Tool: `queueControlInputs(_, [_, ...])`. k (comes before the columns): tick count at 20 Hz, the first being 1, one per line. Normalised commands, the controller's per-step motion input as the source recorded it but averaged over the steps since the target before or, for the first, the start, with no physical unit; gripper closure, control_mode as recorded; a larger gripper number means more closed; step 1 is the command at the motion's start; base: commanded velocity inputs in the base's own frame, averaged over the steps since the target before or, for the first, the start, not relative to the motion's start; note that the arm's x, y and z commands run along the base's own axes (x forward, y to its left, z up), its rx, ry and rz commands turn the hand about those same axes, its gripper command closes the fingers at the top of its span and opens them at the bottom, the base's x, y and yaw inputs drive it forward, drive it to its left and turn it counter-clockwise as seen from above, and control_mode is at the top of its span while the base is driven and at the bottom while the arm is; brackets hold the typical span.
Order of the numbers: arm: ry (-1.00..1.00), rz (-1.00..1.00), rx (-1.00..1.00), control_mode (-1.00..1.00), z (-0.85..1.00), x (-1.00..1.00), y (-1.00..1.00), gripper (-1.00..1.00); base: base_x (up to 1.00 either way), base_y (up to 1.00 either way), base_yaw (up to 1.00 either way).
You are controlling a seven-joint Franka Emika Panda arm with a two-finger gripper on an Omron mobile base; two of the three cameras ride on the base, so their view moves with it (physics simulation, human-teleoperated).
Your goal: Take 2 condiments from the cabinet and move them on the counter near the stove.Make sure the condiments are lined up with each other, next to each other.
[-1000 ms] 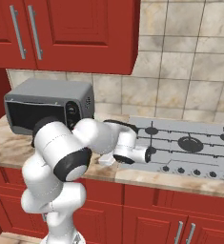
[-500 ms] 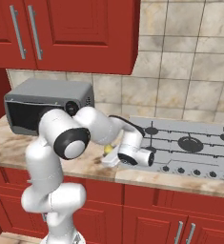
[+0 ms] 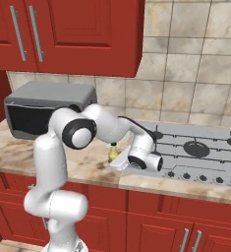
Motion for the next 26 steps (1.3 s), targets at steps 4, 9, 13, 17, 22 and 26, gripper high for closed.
queueControlInputs(4, [0.00, 0.00, 0.01, -1.00, -0.17, 0.15, -0.02, 1.00, 0.00, 0.00, 0.00])
queueControlInputs(9, [0.00, 0.02, 0.00, -1.00, -0.24, 0.00, 0.02, -1.00, 0.00, 0.00, 0.00])
queueControlInputs(13, [0.00, 0.03, 0.00, -1.00, -0.16, -0.01, 0.06, -1.00, 0.00, 0.00, 0.00])
queueControlInputs(17, [0.00, 0.00, 0.00, -1.00, 0.00, -0.04, 0.00, -1.00, 0.00, 0.00, 0.00])
queueControlInputs(22, [0.00, 0.01, 0.00, -1.00, 0.00, -0.12, 0.00, -1.00, 0.00, 0.00, 0.00])
queueControlInputs(26, [0.00, 0.00, 0.00, -1.00, 0.05, -0.22, 0.00, -1.00, 0.00, 0.00, 0.00])
